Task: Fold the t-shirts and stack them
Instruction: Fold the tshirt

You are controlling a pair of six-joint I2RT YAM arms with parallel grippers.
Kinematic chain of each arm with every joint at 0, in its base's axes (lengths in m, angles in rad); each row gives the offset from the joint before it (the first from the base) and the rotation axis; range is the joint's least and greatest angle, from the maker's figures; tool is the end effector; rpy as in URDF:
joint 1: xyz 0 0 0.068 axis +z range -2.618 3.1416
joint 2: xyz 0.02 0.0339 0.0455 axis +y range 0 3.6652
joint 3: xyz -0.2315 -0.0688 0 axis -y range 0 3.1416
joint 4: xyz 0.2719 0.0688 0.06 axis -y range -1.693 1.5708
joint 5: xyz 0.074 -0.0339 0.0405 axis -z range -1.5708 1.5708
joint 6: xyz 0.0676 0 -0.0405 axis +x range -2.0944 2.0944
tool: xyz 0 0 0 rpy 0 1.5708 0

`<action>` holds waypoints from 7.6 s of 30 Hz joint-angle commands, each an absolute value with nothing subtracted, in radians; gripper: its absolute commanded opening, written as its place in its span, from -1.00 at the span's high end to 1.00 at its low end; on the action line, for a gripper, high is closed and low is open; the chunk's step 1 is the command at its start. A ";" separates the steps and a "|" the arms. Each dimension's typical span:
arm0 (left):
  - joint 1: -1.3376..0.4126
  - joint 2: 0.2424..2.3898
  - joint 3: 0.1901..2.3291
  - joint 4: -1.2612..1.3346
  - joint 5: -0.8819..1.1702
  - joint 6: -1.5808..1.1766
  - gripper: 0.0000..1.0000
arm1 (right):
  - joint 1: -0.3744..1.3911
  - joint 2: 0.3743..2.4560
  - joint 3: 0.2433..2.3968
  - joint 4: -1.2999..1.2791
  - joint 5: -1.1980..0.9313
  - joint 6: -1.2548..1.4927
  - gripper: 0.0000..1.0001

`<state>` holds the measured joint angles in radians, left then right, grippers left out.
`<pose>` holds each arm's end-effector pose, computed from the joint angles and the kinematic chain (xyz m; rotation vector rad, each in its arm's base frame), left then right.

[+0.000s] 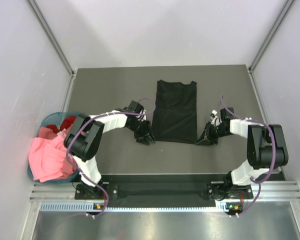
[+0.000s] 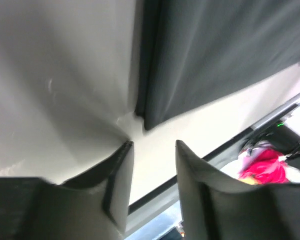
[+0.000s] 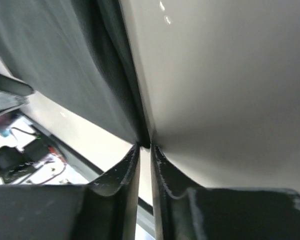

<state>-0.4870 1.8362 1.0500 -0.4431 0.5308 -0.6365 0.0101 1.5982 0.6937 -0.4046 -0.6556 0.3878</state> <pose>0.3018 -0.1985 0.0622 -0.0834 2.9876 -0.9610 0.2741 0.0440 0.0450 0.4090 2.8181 1.0223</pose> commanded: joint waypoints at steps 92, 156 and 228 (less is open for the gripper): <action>-0.436 1.997 1.074 -0.167 0.512 -0.727 1.00 | 0.087 1.746 0.767 -0.170 -0.629 0.436 0.96; -0.341 2.107 1.701 -0.410 0.621 -0.716 1.00 | 0.040 1.887 1.420 -0.496 -0.804 0.459 1.00; -0.301 1.724 1.296 -0.620 0.348 -0.537 0.06 | 0.452 2.039 1.663 -0.726 -0.006 0.502 -0.05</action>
